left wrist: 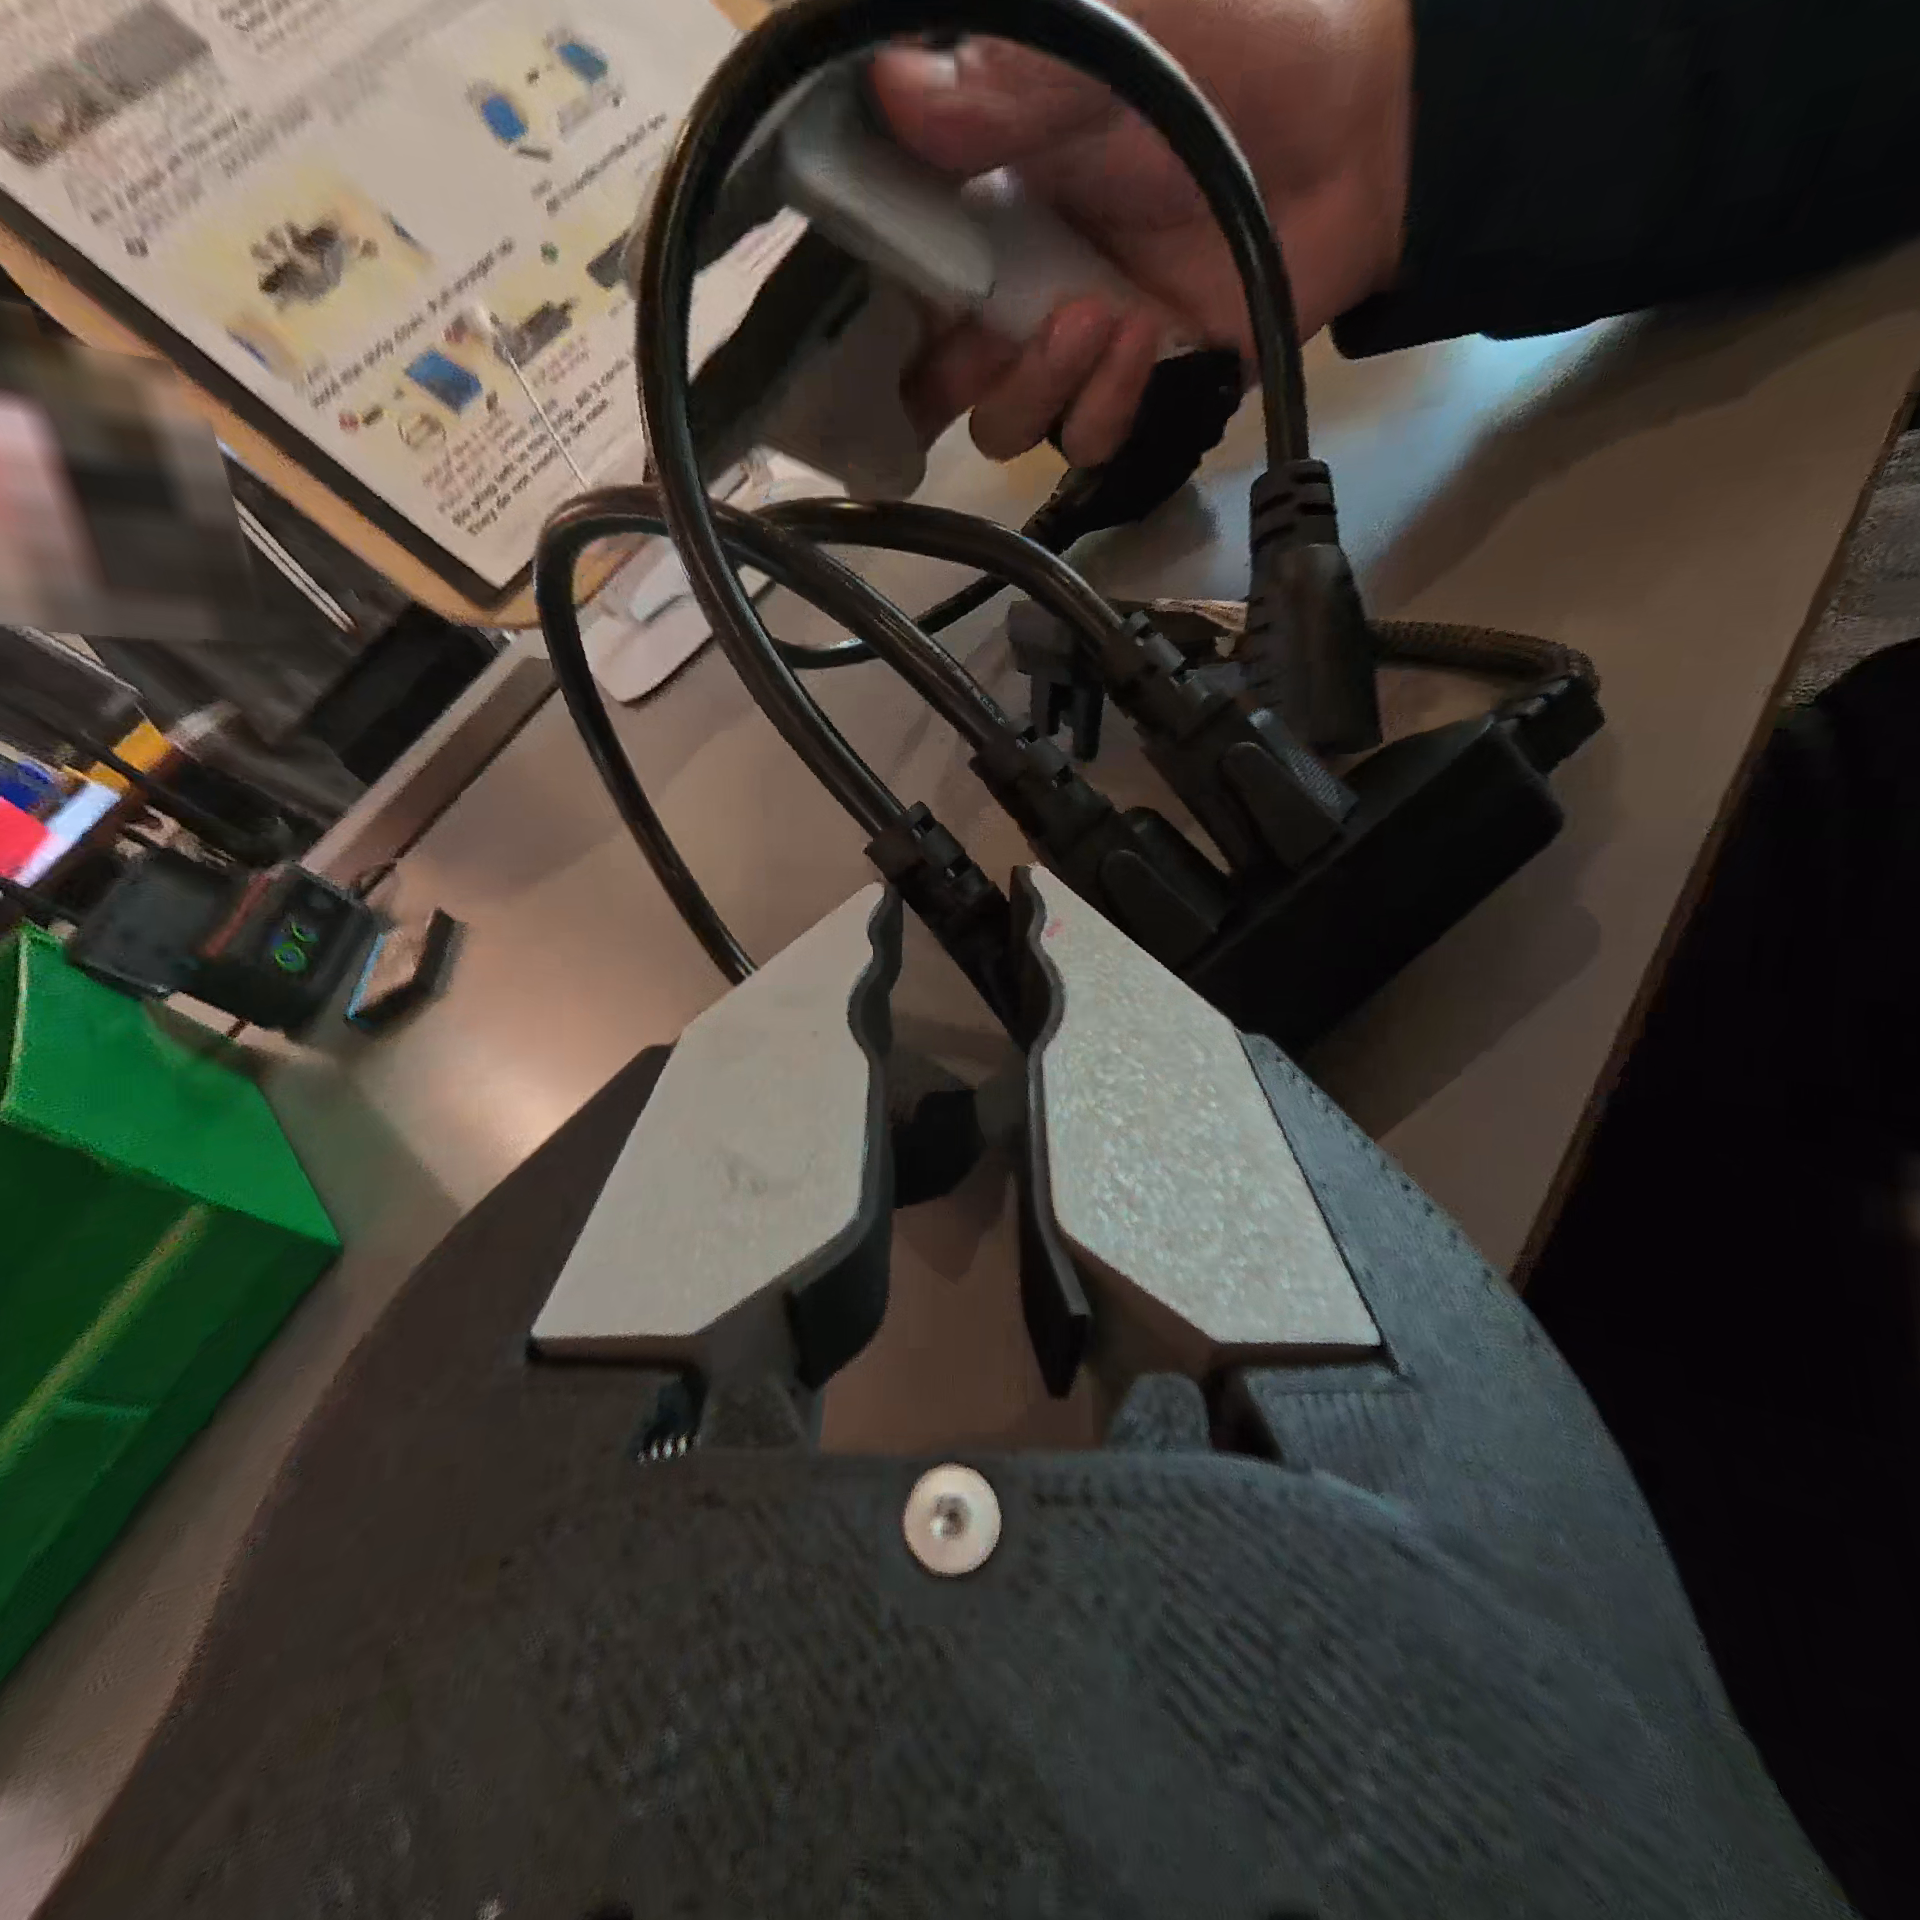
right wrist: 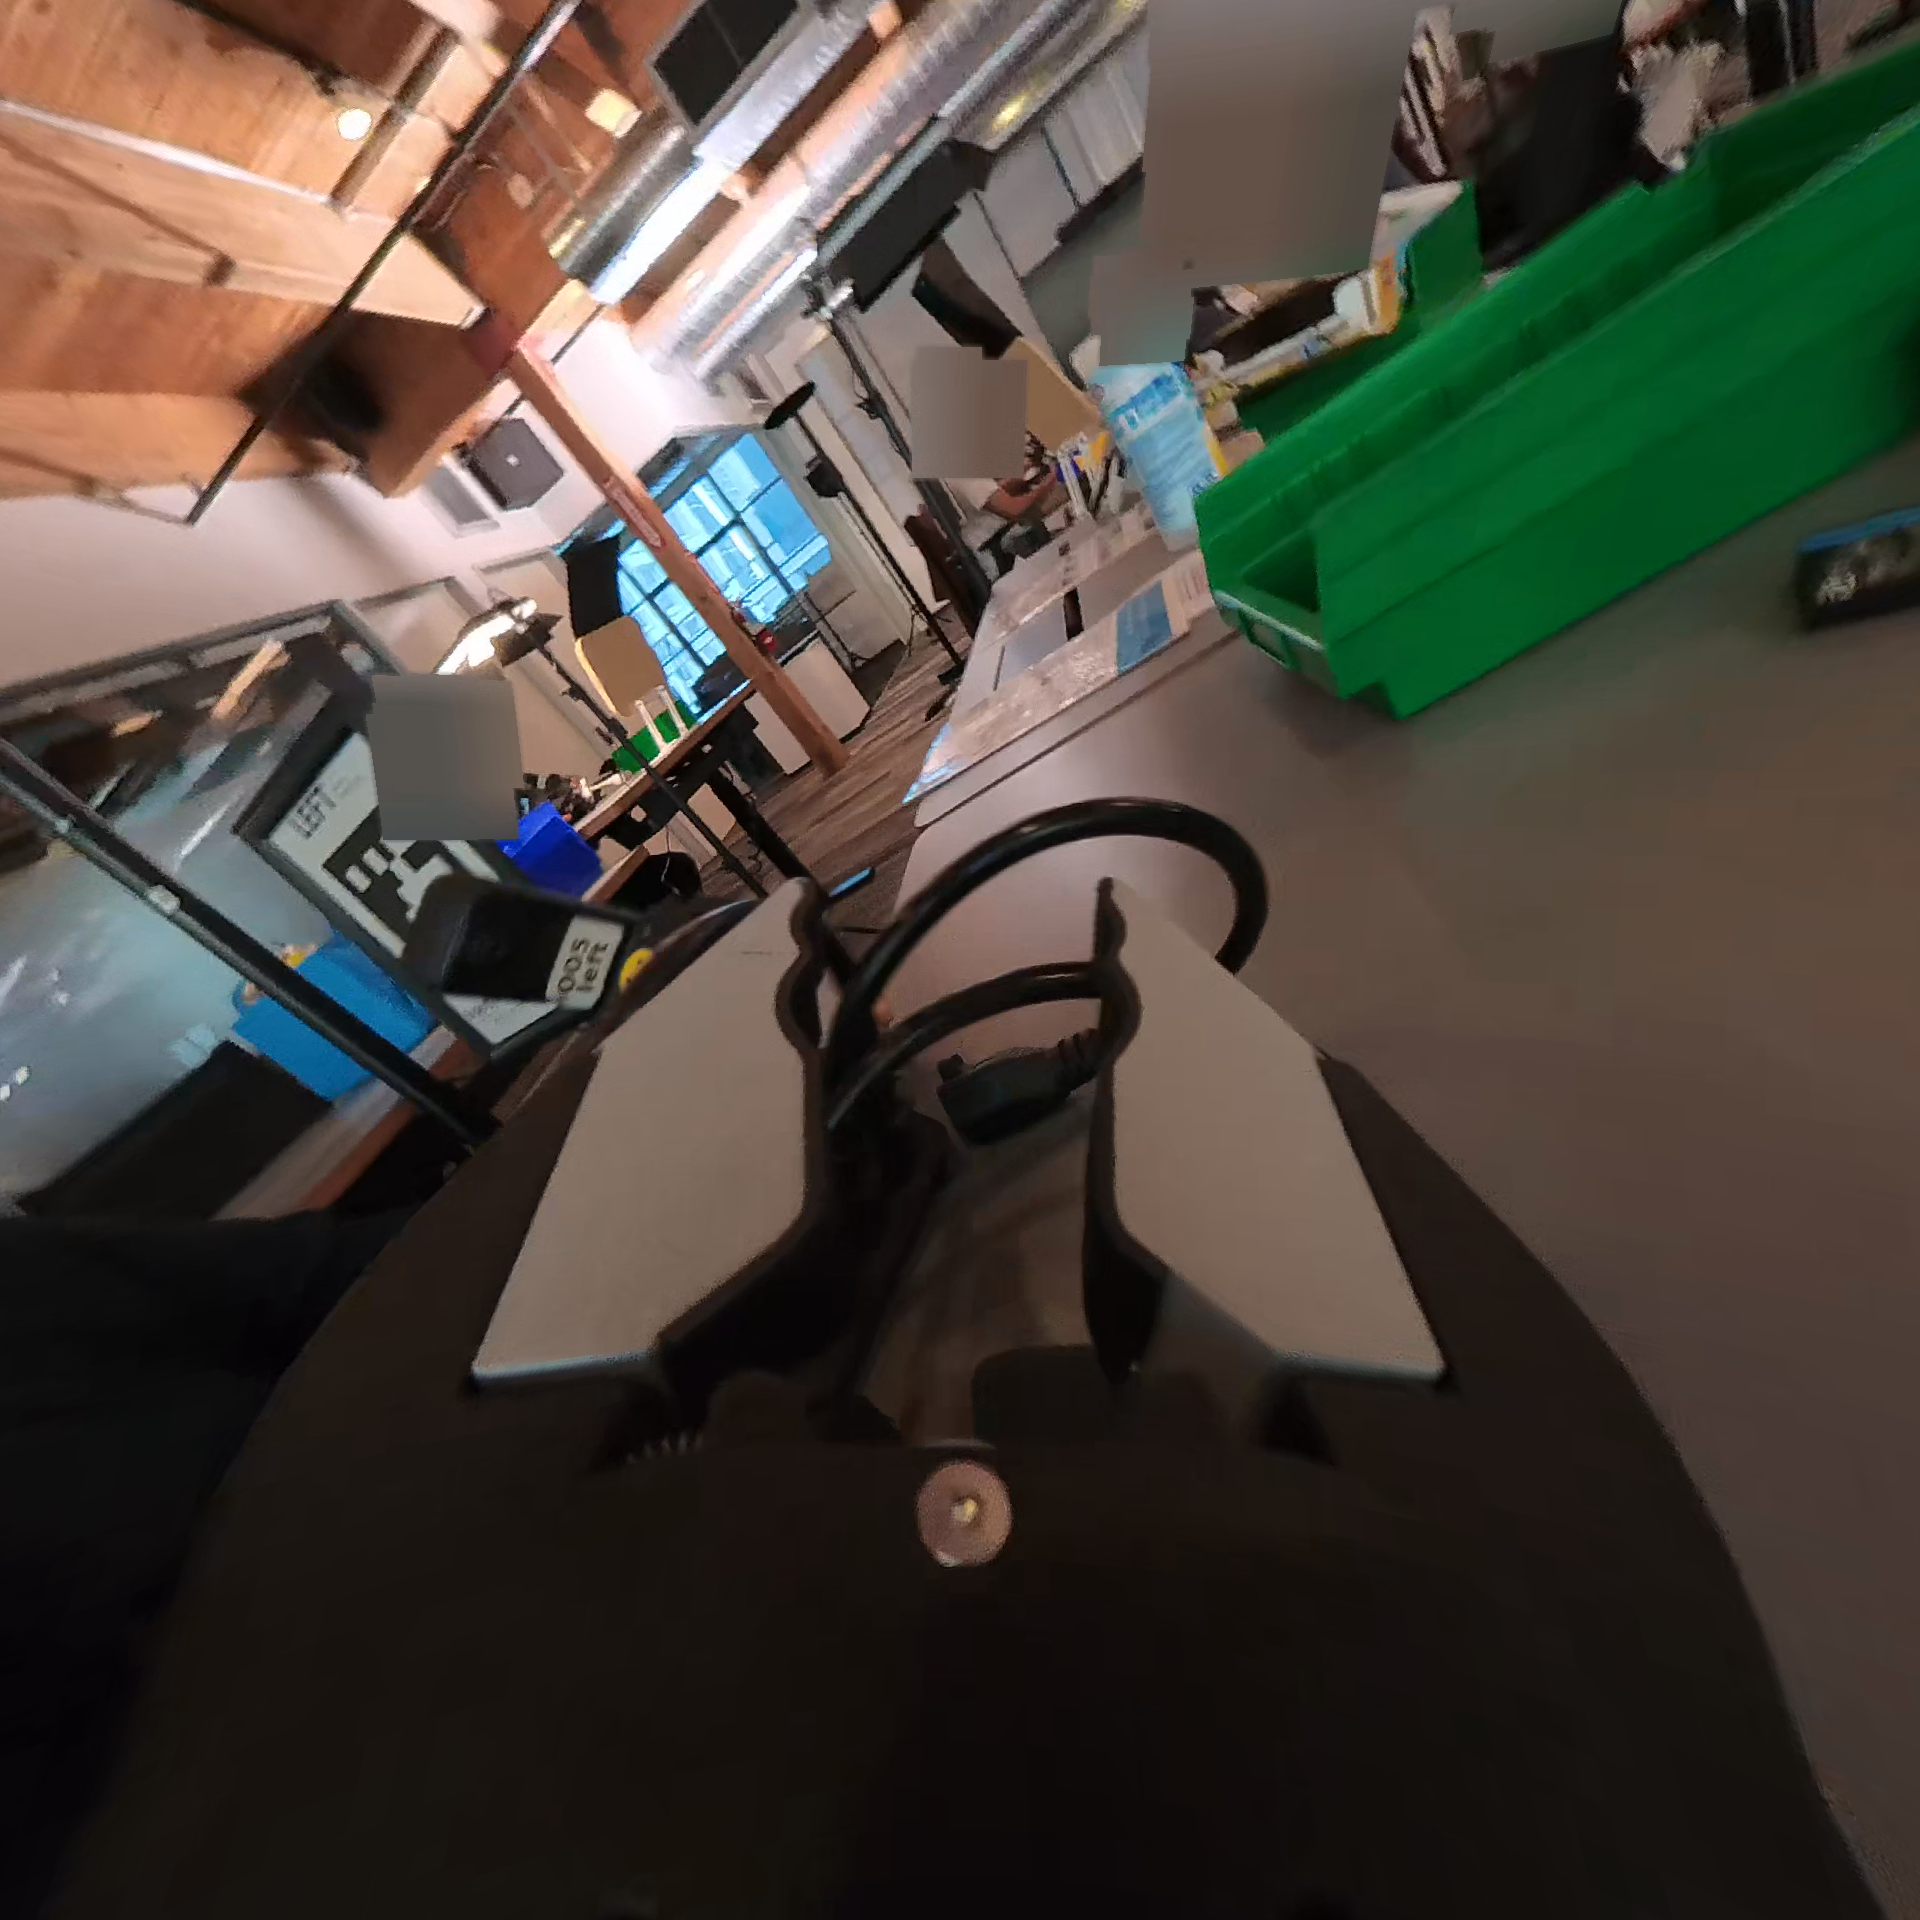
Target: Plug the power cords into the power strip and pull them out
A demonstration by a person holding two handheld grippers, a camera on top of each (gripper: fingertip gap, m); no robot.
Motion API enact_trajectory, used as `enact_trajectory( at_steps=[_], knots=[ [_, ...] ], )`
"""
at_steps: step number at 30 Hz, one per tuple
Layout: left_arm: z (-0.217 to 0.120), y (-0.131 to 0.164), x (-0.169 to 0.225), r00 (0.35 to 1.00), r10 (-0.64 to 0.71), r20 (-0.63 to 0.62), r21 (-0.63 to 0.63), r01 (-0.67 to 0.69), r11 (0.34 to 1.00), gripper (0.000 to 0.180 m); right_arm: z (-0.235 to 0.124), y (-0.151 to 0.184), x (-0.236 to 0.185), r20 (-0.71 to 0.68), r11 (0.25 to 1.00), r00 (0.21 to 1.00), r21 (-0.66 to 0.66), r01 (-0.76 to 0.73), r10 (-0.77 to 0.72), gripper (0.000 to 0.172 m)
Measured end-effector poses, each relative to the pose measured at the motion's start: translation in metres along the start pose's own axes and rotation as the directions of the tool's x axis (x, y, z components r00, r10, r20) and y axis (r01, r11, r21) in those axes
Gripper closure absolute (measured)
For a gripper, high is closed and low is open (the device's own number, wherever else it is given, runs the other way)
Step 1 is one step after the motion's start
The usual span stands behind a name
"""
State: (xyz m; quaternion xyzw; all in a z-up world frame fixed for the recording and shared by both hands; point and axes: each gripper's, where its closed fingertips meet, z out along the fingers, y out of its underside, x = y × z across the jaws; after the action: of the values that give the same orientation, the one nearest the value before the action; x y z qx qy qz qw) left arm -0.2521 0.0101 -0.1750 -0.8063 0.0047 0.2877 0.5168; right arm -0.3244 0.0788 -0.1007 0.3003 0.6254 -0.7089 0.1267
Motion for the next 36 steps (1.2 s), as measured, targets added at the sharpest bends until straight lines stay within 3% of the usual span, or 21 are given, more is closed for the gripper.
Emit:
enact_trajectory(
  at_steps=[2,5,10,18,20,26,29,32,36],
  knots=[
    [0.001,-0.003,0.002,1.000,0.029,0.005,0.019,-0.029,0.999,0.162,-0.002,-0.001,0.007,-0.019,0.999,0.999,0.007,-0.037,0.037,0.116],
    [0.003,-0.003,0.002,0.999,0.032,0.009,0.015,-0.033,0.999,0.162,-0.007,-0.004,0.002,0.013,0.999,0.999,0.021,-0.047,0.047,0.122],
    [0.007,-0.003,0.001,0.998,0.043,0.039,0.002,-0.043,0.999,0.162,0.010,0.026,-0.010,0.036,0.988,0.997,-0.146,-0.055,0.061,0.121],
    [0.011,-0.004,0.003,0.997,0.051,0.049,-0.008,-0.051,0.999,0.162,0.019,0.039,-0.008,0.014,0.975,0.992,-0.185,-0.119,0.124,0.140],
    [0.012,-0.004,0.001,0.997,0.048,0.065,-0.013,-0.047,0.999,0.162,0.020,0.040,-0.012,0.033,0.975,0.993,-0.192,-0.108,0.116,0.154],
    [0.015,-0.007,0.002,0.989,0.058,0.138,-0.044,-0.052,0.998,0.163,0.018,0.038,-0.014,0.081,0.982,0.990,-0.159,-0.106,0.120,0.155],
    [0.020,-0.005,0.001,0.991,-0.012,0.131,-0.099,0.025,0.995,0.163,0.015,0.034,-0.011,0.107,0.982,0.981,-0.114,-0.151,0.163,0.158],
    [0.017,-0.003,0.002,0.992,0.068,0.108,-0.194,-0.046,0.980,0.164,0.017,0.031,-0.013,0.162,0.973,0.960,-0.077,-0.219,0.229,0.163],
    [0.013,0.000,-0.001,0.995,0.005,0.104,-0.199,0.016,0.980,0.164,0.024,0.026,-0.012,0.155,0.981,0.968,-0.032,-0.193,0.196,0.166]
  ],
)
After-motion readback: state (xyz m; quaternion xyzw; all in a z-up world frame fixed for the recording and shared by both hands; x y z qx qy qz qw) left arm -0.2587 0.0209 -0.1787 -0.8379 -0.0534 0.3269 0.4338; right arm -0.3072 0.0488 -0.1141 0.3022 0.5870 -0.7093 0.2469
